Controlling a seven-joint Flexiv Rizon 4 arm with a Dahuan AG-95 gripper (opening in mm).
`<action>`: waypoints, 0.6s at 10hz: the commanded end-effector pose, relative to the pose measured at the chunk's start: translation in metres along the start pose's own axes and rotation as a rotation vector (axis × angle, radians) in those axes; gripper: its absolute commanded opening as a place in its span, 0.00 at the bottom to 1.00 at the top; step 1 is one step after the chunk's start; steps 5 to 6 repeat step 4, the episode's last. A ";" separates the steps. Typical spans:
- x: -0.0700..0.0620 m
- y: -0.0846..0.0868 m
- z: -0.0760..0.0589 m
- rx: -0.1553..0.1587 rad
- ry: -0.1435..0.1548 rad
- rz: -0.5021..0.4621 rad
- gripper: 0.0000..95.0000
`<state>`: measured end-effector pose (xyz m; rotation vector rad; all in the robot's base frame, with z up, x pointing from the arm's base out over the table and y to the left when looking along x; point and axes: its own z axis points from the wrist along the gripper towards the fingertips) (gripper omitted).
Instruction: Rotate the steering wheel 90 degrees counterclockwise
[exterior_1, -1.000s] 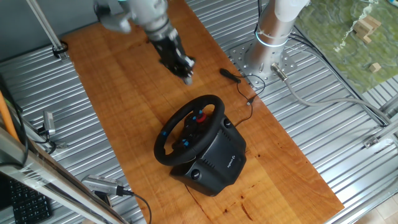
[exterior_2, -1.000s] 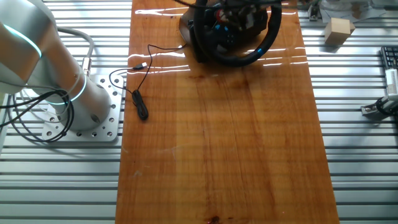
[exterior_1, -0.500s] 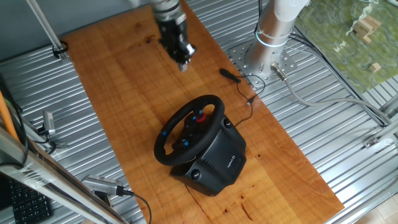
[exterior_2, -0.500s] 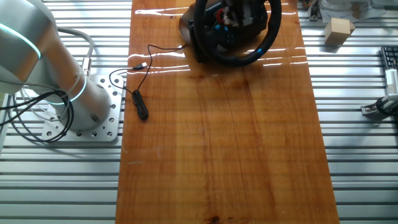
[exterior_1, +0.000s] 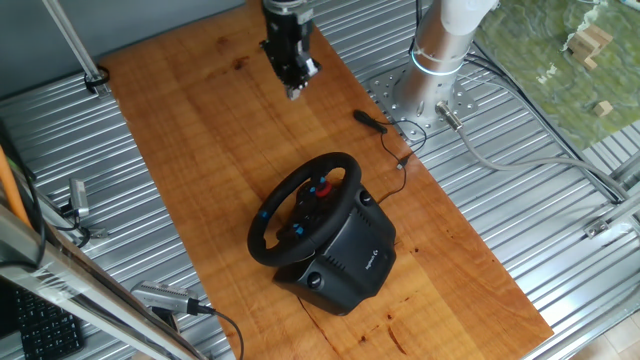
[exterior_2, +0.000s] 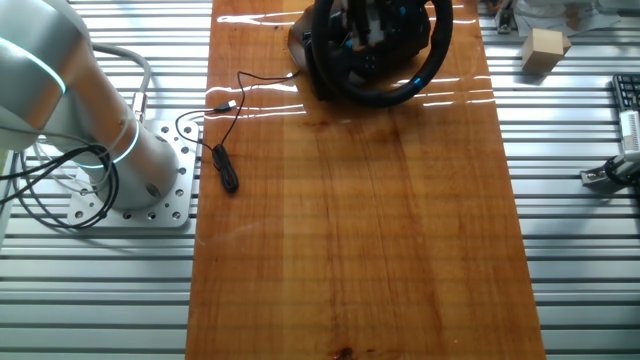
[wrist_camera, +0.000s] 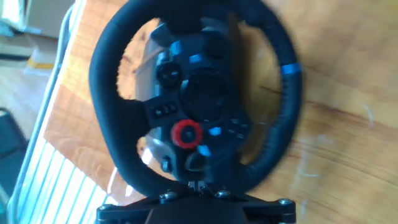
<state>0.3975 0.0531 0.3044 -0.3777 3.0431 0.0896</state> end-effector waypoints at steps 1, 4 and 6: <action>0.004 -0.001 0.009 0.014 -0.004 -0.006 0.00; 0.006 -0.001 0.011 0.014 0.015 -0.025 0.00; 0.006 -0.001 0.011 0.014 0.015 -0.025 0.00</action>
